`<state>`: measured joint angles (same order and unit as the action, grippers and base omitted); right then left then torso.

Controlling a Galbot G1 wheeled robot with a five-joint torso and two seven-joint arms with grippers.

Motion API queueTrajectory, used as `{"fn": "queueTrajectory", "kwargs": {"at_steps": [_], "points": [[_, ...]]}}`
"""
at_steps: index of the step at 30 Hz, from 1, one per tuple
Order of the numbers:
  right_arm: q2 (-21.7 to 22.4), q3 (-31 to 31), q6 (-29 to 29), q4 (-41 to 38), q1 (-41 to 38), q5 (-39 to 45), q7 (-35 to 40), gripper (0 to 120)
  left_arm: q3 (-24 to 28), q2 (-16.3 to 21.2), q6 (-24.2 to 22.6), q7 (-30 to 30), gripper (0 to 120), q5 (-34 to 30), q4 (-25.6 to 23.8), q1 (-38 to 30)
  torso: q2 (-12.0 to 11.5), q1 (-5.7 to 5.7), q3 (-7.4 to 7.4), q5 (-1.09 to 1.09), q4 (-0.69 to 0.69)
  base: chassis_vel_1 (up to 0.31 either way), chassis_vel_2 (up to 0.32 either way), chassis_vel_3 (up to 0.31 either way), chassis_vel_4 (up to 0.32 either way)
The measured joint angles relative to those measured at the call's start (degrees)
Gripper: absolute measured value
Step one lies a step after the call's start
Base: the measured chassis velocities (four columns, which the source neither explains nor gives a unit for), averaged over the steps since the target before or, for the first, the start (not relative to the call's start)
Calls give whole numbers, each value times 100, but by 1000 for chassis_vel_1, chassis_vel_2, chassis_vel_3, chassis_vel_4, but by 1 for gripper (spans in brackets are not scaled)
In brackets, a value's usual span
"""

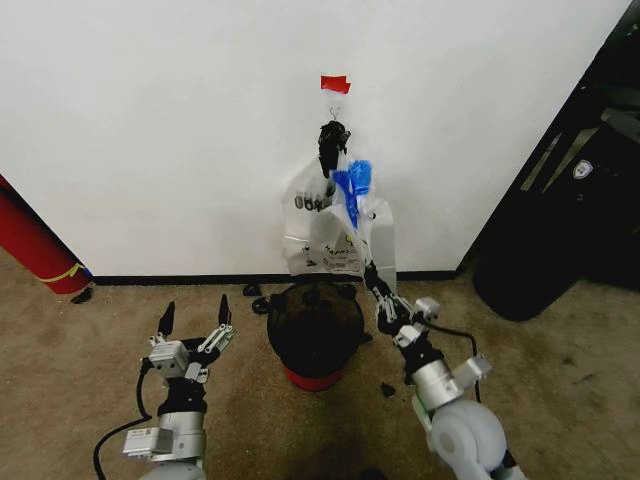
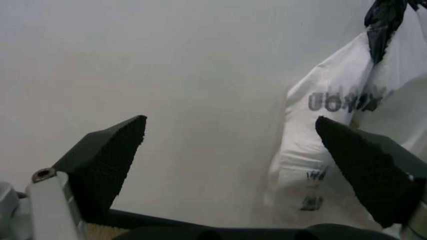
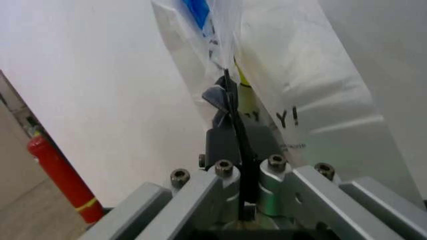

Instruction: Pick up the garbage bag from the wall and place it over the trash bin.

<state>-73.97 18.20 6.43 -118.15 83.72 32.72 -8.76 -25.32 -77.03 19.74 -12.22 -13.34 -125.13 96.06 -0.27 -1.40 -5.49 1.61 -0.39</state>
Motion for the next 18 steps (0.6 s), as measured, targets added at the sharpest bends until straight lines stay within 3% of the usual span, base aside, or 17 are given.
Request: {"fn": "queueTrajectory", "kwargs": {"at_steps": [18], "points": [[-259, 184, 581, -263, 953, -649, 82, 0, 196, 205, -151, 7, 100, -208, -192, -86, 0, 0, 0, 0, 0, 0, 0, 0, 0]]}}
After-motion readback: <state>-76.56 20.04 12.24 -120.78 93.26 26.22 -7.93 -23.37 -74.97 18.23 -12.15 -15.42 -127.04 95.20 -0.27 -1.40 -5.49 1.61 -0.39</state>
